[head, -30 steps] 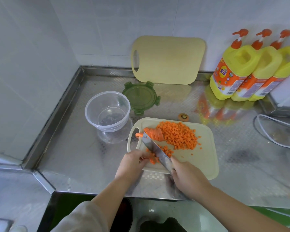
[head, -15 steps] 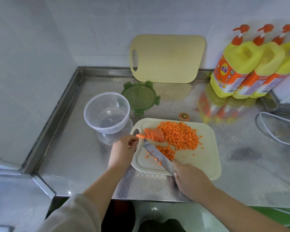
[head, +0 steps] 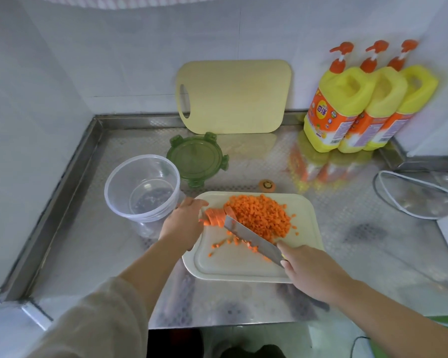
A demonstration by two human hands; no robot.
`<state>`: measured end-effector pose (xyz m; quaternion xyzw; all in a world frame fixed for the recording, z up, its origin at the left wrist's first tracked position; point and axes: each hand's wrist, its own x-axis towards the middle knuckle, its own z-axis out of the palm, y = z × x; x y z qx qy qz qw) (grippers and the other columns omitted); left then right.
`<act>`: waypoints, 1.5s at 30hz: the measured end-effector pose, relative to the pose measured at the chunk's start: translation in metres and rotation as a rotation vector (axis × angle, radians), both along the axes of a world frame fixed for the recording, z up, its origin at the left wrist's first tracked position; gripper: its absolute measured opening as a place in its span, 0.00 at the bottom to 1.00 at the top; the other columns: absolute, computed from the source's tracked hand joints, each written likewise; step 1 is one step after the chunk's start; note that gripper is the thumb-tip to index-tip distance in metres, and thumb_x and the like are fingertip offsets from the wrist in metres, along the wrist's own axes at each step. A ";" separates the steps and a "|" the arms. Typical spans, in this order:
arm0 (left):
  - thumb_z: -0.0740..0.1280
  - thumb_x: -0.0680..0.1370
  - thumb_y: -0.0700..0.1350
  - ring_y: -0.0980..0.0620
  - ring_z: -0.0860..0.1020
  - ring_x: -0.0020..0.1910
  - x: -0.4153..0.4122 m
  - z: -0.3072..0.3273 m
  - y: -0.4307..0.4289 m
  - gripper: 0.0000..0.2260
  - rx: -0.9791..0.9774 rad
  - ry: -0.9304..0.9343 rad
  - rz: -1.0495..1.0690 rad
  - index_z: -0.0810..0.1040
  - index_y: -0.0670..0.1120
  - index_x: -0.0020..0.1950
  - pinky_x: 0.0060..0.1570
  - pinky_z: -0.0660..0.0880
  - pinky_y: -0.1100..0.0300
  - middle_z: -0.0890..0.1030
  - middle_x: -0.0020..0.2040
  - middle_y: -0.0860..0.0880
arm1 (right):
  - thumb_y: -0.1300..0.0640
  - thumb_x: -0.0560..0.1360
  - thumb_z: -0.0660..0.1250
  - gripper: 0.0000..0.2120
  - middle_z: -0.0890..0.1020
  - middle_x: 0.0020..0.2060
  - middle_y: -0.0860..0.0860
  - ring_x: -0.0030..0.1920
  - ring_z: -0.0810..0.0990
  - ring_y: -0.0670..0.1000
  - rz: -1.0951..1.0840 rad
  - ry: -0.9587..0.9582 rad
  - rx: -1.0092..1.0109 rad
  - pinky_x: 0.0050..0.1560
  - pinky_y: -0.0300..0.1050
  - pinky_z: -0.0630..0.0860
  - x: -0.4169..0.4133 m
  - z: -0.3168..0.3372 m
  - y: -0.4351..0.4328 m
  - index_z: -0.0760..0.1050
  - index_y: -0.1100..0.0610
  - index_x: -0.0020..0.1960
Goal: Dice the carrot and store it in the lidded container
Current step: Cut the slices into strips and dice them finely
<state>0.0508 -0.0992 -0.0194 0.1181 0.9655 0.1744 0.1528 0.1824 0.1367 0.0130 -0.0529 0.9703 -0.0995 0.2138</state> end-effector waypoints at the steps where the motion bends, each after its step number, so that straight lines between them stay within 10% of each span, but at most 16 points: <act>1: 0.61 0.77 0.37 0.48 0.74 0.59 -0.002 0.002 0.002 0.21 -0.003 0.008 -0.033 0.70 0.52 0.69 0.51 0.77 0.53 0.71 0.63 0.51 | 0.54 0.81 0.52 0.07 0.69 0.38 0.48 0.39 0.68 0.53 0.025 0.002 0.001 0.33 0.45 0.60 -0.001 0.001 0.002 0.63 0.52 0.58; 13: 0.68 0.76 0.48 0.51 0.73 0.63 -0.036 0.007 0.057 0.22 -0.345 0.011 -0.610 0.69 0.53 0.70 0.58 0.71 0.57 0.69 0.67 0.51 | 0.53 0.82 0.51 0.11 0.69 0.33 0.48 0.30 0.66 0.47 0.224 0.050 0.078 0.29 0.41 0.60 -0.003 0.006 0.028 0.65 0.49 0.62; 34: 0.65 0.77 0.56 0.54 0.75 0.50 -0.048 0.016 0.053 0.12 -0.167 0.025 -0.552 0.78 0.50 0.54 0.51 0.75 0.55 0.75 0.52 0.53 | 0.58 0.81 0.52 0.05 0.67 0.28 0.48 0.27 0.64 0.48 0.293 0.012 -0.049 0.29 0.43 0.61 -0.013 -0.004 0.008 0.66 0.53 0.53; 45: 0.68 0.76 0.54 0.55 0.75 0.44 -0.046 0.030 0.027 0.09 0.138 0.043 -0.071 0.78 0.50 0.51 0.43 0.69 0.62 0.76 0.42 0.56 | 0.59 0.80 0.53 0.04 0.70 0.31 0.49 0.30 0.69 0.50 0.194 -0.011 -0.074 0.29 0.44 0.63 -0.023 -0.013 -0.013 0.62 0.51 0.47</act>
